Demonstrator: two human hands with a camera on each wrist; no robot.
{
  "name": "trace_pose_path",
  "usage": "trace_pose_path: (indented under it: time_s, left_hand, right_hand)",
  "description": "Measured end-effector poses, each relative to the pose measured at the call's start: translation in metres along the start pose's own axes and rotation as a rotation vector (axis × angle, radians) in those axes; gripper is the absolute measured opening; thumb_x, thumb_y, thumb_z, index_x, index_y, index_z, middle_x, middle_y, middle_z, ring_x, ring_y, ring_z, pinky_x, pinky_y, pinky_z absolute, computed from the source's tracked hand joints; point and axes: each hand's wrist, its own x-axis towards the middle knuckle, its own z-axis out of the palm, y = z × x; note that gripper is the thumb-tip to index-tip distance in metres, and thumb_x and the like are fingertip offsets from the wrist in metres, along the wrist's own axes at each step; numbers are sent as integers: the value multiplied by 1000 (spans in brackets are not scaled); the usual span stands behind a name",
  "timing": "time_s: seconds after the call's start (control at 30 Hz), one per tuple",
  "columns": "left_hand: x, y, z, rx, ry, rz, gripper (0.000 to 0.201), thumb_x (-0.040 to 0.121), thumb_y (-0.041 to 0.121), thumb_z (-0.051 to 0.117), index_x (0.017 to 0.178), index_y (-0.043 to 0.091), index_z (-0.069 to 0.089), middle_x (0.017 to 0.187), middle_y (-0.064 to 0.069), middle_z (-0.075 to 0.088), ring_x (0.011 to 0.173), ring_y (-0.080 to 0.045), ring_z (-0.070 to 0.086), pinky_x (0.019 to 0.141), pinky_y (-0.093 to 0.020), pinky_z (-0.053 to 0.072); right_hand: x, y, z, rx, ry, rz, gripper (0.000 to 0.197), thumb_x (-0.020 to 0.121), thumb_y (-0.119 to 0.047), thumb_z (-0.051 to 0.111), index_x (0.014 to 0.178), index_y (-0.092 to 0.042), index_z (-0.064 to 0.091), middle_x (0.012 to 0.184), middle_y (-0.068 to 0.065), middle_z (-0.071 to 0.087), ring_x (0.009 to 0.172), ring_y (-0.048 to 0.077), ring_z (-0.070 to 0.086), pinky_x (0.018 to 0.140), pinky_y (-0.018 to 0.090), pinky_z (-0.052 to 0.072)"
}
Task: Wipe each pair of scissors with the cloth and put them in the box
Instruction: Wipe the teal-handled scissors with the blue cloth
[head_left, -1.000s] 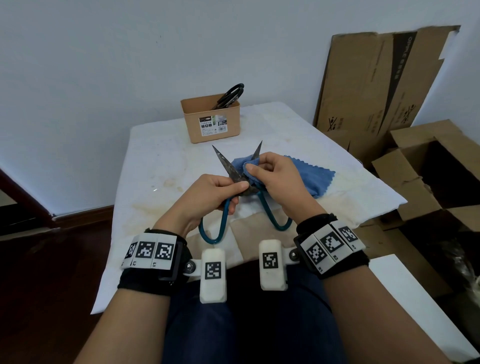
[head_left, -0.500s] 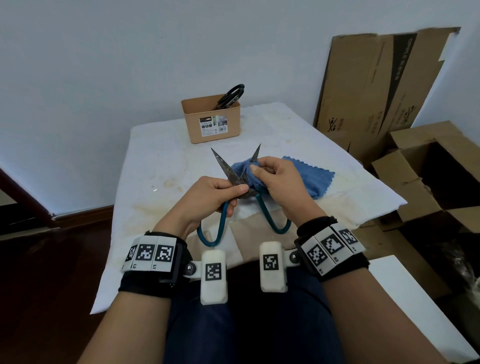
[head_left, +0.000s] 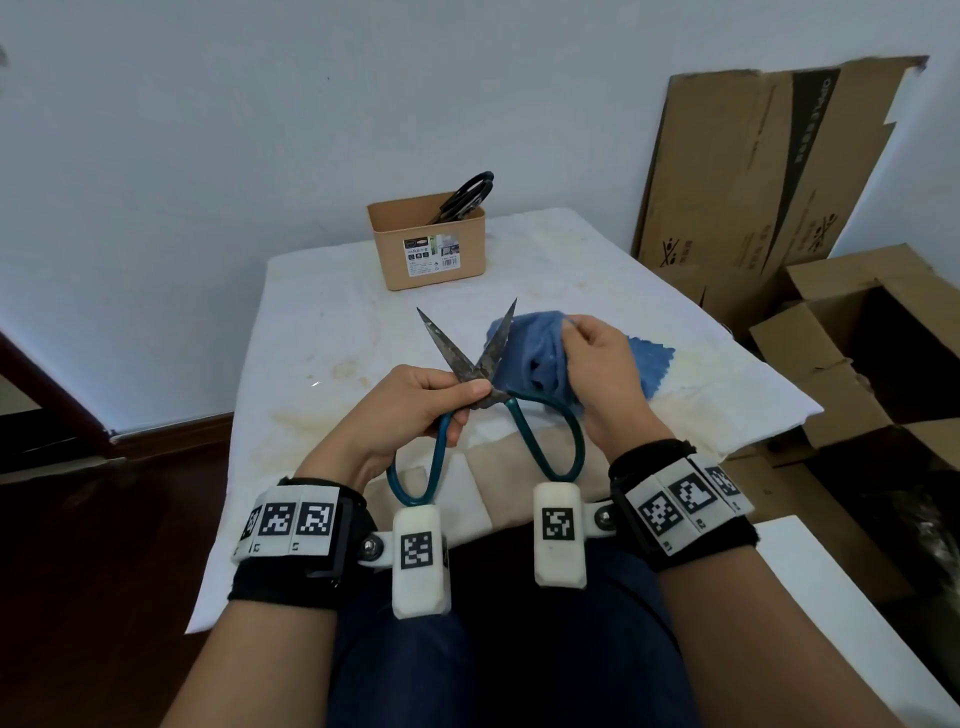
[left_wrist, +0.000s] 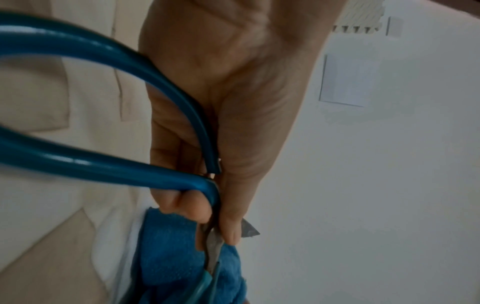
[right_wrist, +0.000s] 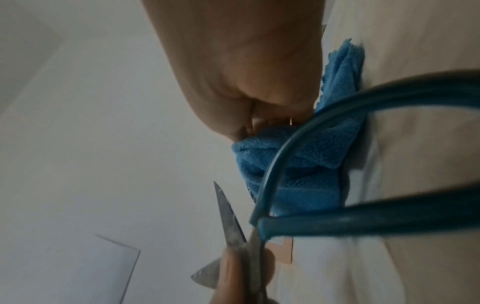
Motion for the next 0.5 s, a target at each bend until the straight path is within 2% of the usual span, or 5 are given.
trace_pose_path:
  time_s: [0.07, 0.17, 0.27, 0.37, 0.5]
  left_hand:
    - [-1, 0, -2, 4, -6, -6, 38, 90, 27, 71, 55, 13, 65, 55, -5, 56, 50, -15, 49, 58, -22, 47]
    - [0, 1, -1, 15, -30, -14, 37, 90, 27, 71, 58, 10, 64, 57, -6, 56, 50, -16, 50, 58, -24, 48]
    - [1, 1, 2, 25, -21, -20, 38, 91, 28, 71, 57, 11, 65, 58, -5, 56, 50, -15, 50, 59, -24, 48]
    - [2, 1, 2, 6, 12, -30, 39, 91, 29, 71, 53, 19, 67, 58, -5, 57, 51, -16, 50, 60, -25, 48]
    - [2, 0, 4, -11, 32, -31, 39, 91, 29, 71, 53, 19, 66, 58, -5, 57, 51, -17, 50, 60, -26, 47]
  right_hand:
    - [1, -5, -4, 2, 61, 16, 28, 102, -23, 43, 88, -10, 63, 90, 24, 65, 75, 23, 55, 74, 48, 55]
    - [-5, -11, -2, 0, -25, 22, 34, 102, -19, 39, 72, -15, 54, 75, 12, 53, 70, 20, 48, 59, 33, 43]
    - [-11, -17, 2, 156, -171, 65, 26, 101, -11, 40, 88, -7, 62, 76, 11, 57, 67, 16, 53, 56, 22, 45]
    - [-15, -22, 0, 218, -319, 54, 21, 96, 3, 42, 97, 8, 62, 82, 12, 61, 70, 14, 59, 62, 21, 51]
    - [-18, -19, 0, 91, -370, 41, 27, 98, -12, 49, 99, 12, 63, 90, 12, 64, 81, 14, 61, 73, 21, 54]
